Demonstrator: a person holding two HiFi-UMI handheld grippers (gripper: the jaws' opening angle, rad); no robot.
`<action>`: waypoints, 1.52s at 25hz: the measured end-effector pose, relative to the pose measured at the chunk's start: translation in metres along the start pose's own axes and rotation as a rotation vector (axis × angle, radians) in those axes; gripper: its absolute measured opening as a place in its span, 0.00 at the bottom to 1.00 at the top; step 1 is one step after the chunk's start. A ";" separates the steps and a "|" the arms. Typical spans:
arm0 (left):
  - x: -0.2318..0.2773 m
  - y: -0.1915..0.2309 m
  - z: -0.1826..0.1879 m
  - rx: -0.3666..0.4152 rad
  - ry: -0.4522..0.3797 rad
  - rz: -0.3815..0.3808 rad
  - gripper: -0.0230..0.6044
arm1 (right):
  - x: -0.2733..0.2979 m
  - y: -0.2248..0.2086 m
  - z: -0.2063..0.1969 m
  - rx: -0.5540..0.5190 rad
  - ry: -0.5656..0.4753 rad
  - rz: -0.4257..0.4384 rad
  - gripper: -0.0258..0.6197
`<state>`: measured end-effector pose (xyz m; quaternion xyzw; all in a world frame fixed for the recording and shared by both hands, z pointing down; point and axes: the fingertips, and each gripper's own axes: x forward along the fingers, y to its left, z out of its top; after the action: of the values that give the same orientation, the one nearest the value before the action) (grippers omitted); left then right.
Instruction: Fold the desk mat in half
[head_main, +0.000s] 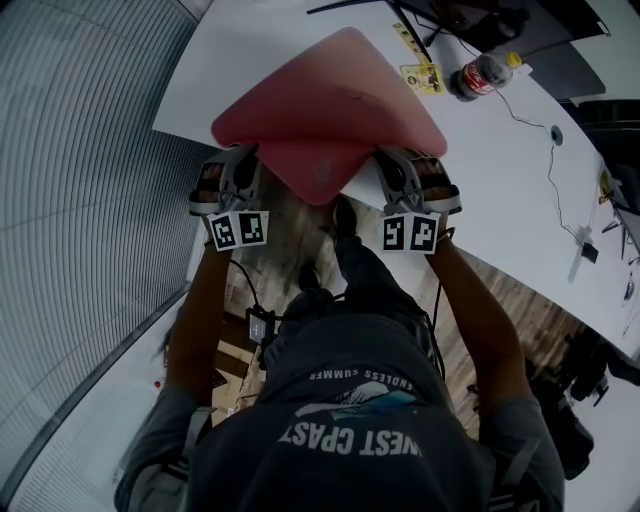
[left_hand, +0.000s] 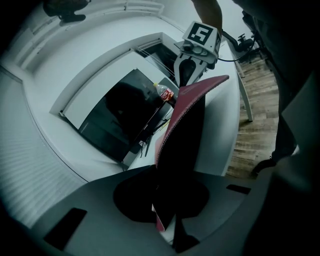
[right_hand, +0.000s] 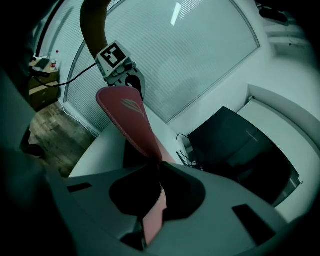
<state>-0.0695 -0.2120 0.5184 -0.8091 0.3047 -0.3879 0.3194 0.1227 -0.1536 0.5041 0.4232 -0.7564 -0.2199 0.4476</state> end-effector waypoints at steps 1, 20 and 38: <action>0.003 0.004 0.001 -0.004 0.004 0.002 0.09 | 0.002 -0.004 0.000 0.008 0.001 -0.002 0.12; 0.084 0.047 0.012 -0.038 0.086 -0.021 0.10 | 0.055 -0.046 -0.034 0.129 0.049 0.031 0.12; 0.168 0.041 -0.001 -0.098 0.131 -0.065 0.10 | 0.113 -0.058 -0.077 0.209 0.120 0.044 0.12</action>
<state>0.0056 -0.3618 0.5608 -0.8061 0.3171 -0.4349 0.2459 0.1878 -0.2759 0.5568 0.4632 -0.7562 -0.1042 0.4502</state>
